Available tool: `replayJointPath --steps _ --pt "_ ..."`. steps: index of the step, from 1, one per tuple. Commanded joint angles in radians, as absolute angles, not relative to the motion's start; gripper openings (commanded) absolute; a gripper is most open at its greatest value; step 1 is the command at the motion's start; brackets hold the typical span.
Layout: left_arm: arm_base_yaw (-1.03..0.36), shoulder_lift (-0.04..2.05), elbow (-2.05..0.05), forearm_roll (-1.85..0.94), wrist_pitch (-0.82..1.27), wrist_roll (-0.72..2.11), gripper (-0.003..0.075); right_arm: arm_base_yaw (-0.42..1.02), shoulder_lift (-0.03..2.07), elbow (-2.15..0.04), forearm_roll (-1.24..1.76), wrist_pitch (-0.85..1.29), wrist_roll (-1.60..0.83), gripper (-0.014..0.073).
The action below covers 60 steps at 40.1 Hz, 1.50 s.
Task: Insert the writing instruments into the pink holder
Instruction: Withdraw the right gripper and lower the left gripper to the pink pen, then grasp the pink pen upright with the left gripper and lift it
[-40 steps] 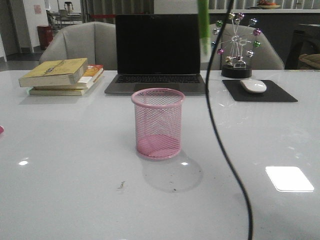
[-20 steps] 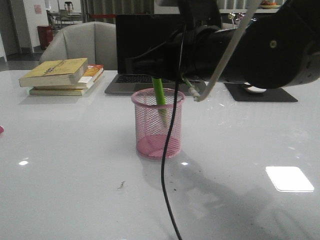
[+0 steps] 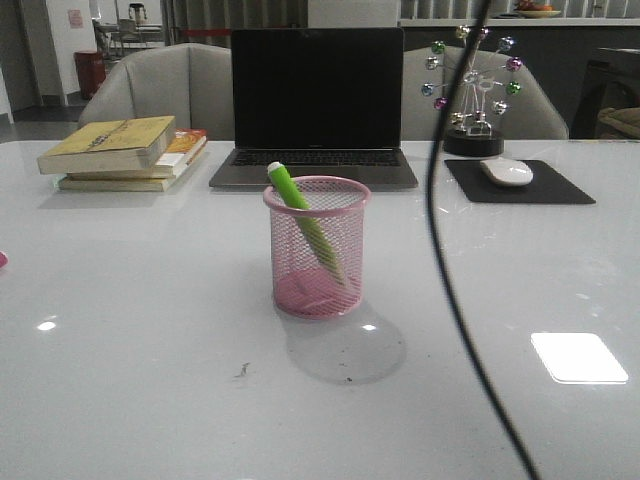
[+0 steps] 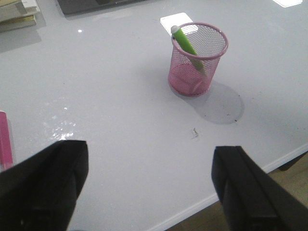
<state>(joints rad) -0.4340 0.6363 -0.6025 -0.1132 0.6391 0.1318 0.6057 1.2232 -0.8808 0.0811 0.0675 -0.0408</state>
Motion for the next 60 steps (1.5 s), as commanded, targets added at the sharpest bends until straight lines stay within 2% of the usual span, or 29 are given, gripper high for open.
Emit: replayJointPath --steps 1,8,11,20,31,42,60 --pt "-0.442 0.657 -0.634 -0.121 0.625 0.122 0.0582 0.602 1.086 -0.911 0.024 0.237 -0.060 0.0477" --pt "-0.442 0.755 -0.702 0.000 0.794 0.016 0.0582 0.602 0.940 -0.906 0.015 0.631 -0.053 0.0477" --pt "-0.442 0.806 -0.739 0.097 0.842 -0.069 0.0582 0.602 0.906 -0.887 0.015 0.706 -0.032 0.0477" --pt "-0.411 1.030 -0.855 0.185 0.893 -0.164 0.0582 0.602 0.871 -0.839 0.015 0.709 -0.032 0.0477" --pt "-0.185 1.281 -1.002 0.157 0.878 -0.122 0.0582 0.602 0.872 -0.839 0.016 0.709 -0.032 0.0477" --pt "0.021 1.541 -1.145 -0.082 0.835 0.102 0.0582 0.602 0.872 -0.839 0.016 0.709 -0.033 0.0477" --pt "0.047 1.877 -1.372 -0.082 0.834 0.126 0.0582 0.602 0.872 -0.839 0.016 0.709 -0.033 0.0477"
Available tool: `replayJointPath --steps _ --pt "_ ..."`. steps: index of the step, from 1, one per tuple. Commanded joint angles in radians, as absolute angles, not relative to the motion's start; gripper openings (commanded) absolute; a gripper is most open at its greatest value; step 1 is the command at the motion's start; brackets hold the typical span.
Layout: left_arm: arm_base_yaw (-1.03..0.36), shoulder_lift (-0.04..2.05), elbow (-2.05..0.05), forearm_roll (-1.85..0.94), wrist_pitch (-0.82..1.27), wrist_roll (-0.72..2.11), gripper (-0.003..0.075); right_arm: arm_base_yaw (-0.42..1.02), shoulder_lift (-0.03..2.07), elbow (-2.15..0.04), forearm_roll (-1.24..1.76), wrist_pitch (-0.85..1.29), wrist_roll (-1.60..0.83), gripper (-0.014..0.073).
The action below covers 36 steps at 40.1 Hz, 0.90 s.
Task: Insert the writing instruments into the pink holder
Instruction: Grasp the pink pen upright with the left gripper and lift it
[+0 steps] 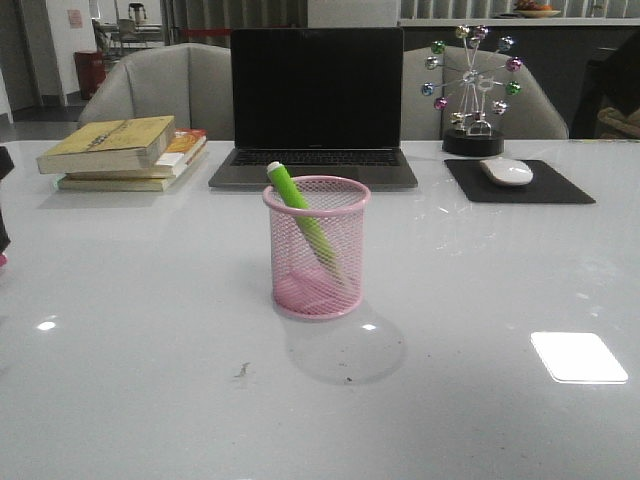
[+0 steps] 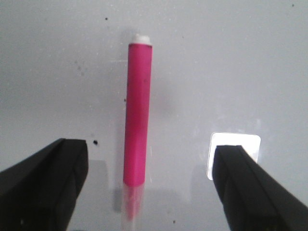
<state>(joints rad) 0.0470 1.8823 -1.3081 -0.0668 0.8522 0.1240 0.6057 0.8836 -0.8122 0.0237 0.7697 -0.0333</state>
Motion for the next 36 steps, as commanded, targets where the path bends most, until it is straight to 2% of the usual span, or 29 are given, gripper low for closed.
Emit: replayJointPath --steps 1,25,36 --pt "0.047 1.889 -1.382 -0.082 0.833 0.126 0.0582 0.602 0.872 -0.839 0.016 0.709 -0.033 0.0477" --pt "0.047 2.017 -1.507 -0.084 0.809 0.126 0.0575 0.602 0.872 -0.839 0.016 0.709 -0.033 0.0477" --pt "0.047 2.048 -1.507 -0.075 0.822 0.126 0.0482 0.602 0.872 -0.839 0.016 0.709 -0.033 0.0477"
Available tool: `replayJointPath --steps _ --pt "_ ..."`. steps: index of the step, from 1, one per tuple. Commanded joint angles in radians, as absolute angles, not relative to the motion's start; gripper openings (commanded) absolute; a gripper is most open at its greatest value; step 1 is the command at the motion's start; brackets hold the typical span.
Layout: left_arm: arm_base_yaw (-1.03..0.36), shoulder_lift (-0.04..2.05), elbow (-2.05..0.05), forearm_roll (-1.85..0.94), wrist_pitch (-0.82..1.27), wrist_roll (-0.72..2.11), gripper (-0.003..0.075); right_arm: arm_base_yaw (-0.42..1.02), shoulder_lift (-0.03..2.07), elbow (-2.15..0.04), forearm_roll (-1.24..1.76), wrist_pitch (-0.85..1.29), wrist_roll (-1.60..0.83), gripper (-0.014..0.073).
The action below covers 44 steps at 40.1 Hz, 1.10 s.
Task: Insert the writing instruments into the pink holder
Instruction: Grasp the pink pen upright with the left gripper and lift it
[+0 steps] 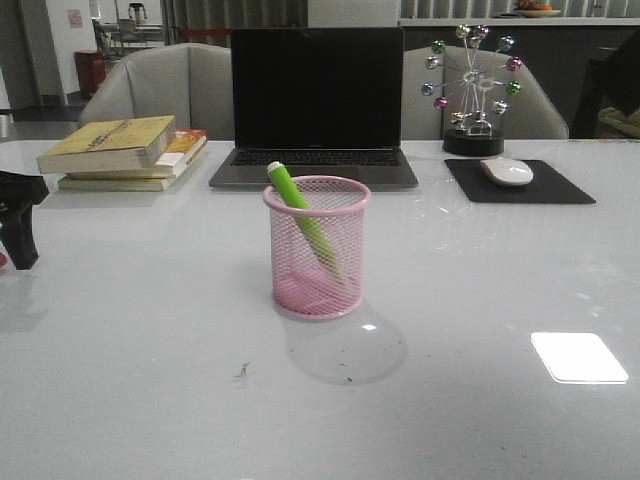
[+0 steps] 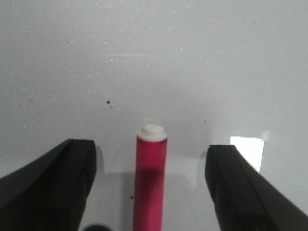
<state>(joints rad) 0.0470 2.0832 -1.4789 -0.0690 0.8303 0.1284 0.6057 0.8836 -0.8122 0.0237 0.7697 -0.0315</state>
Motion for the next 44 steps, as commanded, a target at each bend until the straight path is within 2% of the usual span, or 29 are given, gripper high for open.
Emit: replayJointPath --steps 1,7,17,21,27,33,38,44 --pt "0.047 2.054 -1.507 -0.075 0.826 0.126 0.0473 0.602 0.872 -0.839 0.016 0.709 -0.033 0.0477" --pt "0.047 2.062 -1.507 -0.075 0.835 0.126 0.0406 0.602 0.872 -0.839 0.016 0.709 -0.033 0.0477" --pt "0.047 2.056 -1.507 -0.075 0.838 0.126 0.0158 0.602 0.872 -0.839 0.016 0.709 -0.033 0.0477" --pt "0.047 2.023 -1.507 -0.078 0.832 0.126 0.0089 0.602 0.872 -0.839 0.016 0.709 -0.033 0.0477" --pt "0.021 1.913 -1.475 -0.127 0.760 0.142 0.0092 0.602 0.872 -0.839 0.016 0.709 -0.033 0.0477" --pt "-0.050 1.746 -1.356 -0.261 0.572 0.260 0.0092 0.602 0.872 -0.839 0.016 0.709 -0.033 0.0477" --pt "-0.141 1.591 -1.215 -0.420 0.318 0.307 0.0092 0.602 0.872 -0.839 0.016 0.709 -0.033 0.0477" --pt "-0.330 1.464 -1.039 -0.530 -0.078 0.307 0.0092 0.602 0.872 -0.839 0.016 0.709 -0.033 0.0477"
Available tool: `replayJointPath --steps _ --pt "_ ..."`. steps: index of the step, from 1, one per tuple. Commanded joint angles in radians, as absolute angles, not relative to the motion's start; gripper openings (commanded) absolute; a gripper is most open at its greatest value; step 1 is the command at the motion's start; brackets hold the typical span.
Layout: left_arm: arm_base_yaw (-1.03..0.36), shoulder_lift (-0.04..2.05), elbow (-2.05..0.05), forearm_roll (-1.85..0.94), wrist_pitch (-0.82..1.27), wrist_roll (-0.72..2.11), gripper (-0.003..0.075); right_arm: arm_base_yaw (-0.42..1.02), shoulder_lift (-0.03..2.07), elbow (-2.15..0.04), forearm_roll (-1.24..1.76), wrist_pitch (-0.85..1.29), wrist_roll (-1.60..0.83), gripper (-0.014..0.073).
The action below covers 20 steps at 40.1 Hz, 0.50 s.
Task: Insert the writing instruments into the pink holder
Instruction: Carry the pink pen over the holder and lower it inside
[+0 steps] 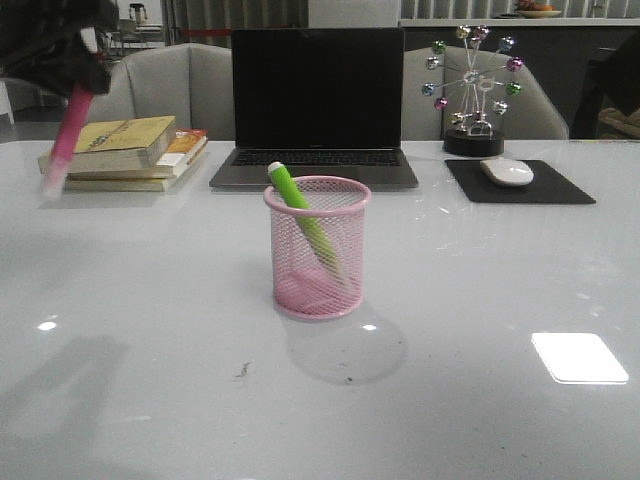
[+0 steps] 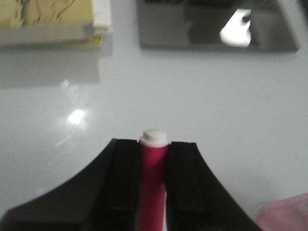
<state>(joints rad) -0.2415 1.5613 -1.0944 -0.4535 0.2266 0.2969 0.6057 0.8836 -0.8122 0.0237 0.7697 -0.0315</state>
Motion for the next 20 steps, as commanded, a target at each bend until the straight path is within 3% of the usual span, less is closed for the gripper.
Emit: replayJointPath --steps 1,12,20 --pt "-0.374 1.452 -1.017 -0.530 -0.124 0.307 0.0092 0.602 0.872 -0.839 0.016 0.709 -0.033 0.0477" --pt "-0.714 1.515 -0.989 -0.519 -0.478 0.307 0.0092 0.602 0.872 -0.839 0.016 0.709 -0.033 0.0477" --pt "-0.853 1.646 -0.999 -0.452 -0.781 0.305 0.0092 0.602 0.872 -0.839 0.016 0.709 -0.033 0.0477"
